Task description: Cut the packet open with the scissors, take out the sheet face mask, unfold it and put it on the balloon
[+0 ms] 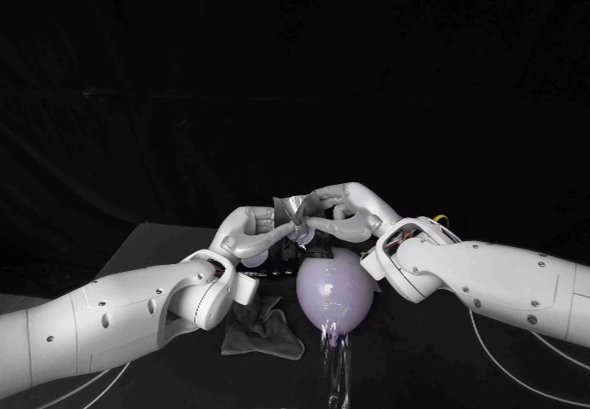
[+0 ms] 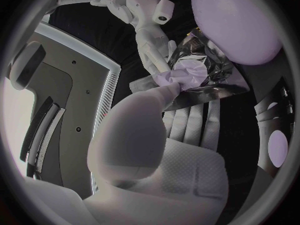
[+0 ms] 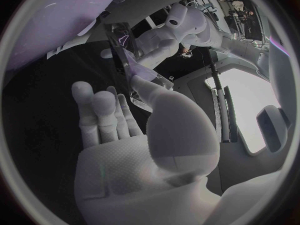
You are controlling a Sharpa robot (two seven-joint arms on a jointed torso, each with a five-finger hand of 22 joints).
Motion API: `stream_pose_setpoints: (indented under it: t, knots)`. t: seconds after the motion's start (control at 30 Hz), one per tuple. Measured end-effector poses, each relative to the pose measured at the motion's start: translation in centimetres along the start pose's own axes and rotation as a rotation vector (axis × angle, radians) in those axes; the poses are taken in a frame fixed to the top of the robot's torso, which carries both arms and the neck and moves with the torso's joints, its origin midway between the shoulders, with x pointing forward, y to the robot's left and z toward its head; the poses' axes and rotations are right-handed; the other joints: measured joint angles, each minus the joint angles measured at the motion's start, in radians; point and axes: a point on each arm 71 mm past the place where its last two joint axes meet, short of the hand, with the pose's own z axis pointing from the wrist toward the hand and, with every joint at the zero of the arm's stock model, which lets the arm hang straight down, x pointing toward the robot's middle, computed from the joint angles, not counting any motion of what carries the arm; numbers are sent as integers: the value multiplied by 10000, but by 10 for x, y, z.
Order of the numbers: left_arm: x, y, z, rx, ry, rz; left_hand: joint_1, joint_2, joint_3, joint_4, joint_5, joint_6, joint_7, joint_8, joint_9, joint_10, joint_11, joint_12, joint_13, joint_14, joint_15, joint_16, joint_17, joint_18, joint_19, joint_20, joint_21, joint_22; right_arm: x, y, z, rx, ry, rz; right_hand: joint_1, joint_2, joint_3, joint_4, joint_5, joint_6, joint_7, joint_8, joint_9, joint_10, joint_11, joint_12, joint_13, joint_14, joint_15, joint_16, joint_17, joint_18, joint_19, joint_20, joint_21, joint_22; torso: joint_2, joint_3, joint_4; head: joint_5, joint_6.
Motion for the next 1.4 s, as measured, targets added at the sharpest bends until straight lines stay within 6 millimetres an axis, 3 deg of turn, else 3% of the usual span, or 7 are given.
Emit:
stream_pose_setpoints:
  t: [0.43, 0.77, 0.87, 1.0, 1.13, 1.23, 1.4]
  knots:
    - [-3, 0, 1, 71, -139, 208, -1, -1, 55, -56, -1, -33, 0, 61, 0, 36, -36, 0, 0, -1, 1, 41, 45, -1, 71, 0, 87, 37, -32, -5, -8, -56, -404, -276, 0, 1, -378, 21, -1, 45, -1, 0, -16, -93, 16, 169, 20, -56, -25, 108, 53, 70, -3, 25, -61, -51, -1, 1, -10, -25, 48]
    - [-9, 2, 1, 107, -296, 491, -31, 27, 81, -84, -10, -105, 5, 173, 1, 34, -35, -2, -1, -1, 1, 85, 66, -2, 105, 34, 148, 59, -68, 7, -7, -349, -763, -553, 128, 131, -700, 112, -1, 571, 151, 155, -28, 296, -138, 534, 64, 400, -147, 639, 816, 61, 672, 15, 894, 324, -12, -5, -1, -50, 113]
    - [-9, 2, 2, 123, -321, 555, -46, 42, 81, -84, -11, -135, 3, 175, 1, 34, -35, -2, -1, -1, 1, 85, 70, -2, 106, 35, 148, 59, -76, 11, -6, -389, -688, -584, -296, -94, -1152, 393, -1, 570, 152, 73, -105, 254, -95, 563, 33, 437, -110, 687, 751, 59, 672, 15, 882, 324, -15, -12, 3, -61, 131]
    - [-10, 3, 3, 142, -353, 643, -60, 28, 81, -84, -11, -137, 3, 180, 1, 33, -34, -2, -2, -1, 1, 85, 70, -2, 106, 35, 148, 58, -86, 17, -3, -363, -490, -600, -898, -146, -1756, 885, 0, 539, 182, 37, -169, 186, -27, 662, 23, 461, -85, 789, 757, 55, 772, 66, 898, 336, -15, -12, 9, -68, 156]
    - [-11, 4, 4, 162, -394, 750, -87, 1, 138, -83, -12, -138, 2, 211, 1, 33, -34, -2, -2, -1, 2, 125, 70, -3, 106, 35, 148, 72, -99, 24, 6, -266, -253, -623, -1236, 106, -2239, 1376, 66, 873, 150, 124, -181, 389, -193, 917, 39, 1020, -182, 1232, 1527, 49, 1429, 2, 1795, 520, -12, -12, 11, -61, 186]
    - [-12, 5, 5, 178, -420, 831, -100, -11, 138, -83, -23, -140, 1, 231, 1, 32, -34, -2, -2, -1, 2, 125, 70, -2, 106, 35, 148, 72, -109, 30, 20, -78, -11, -689, -1440, 314, -2507, 1861, 66, 1263, 37, 279, -198, 786, -337, 1115, 90, 1590, -322, 1632, 2394, -212, 2059, -127, 2710, 530, -12, -11, 9, -58, 199]
    - [-15, 2, 8, 277, -467, 988, -100, -12, 138, -83, -26, -159, -17, 234, 1, 32, -33, -2, -2, -2, 2, 125, 81, -3, 141, 0, 148, 72, -109, 42, 45, 218, 755, -831, -1122, 633, -2620, 2059, 66, 1758, -248, 466, -199, 1396, -595, 1232, 187, 2308, -554, 2129, 3679, -416, 2897, -348, 4037, 531, -12, -11, 5, -61, 221]
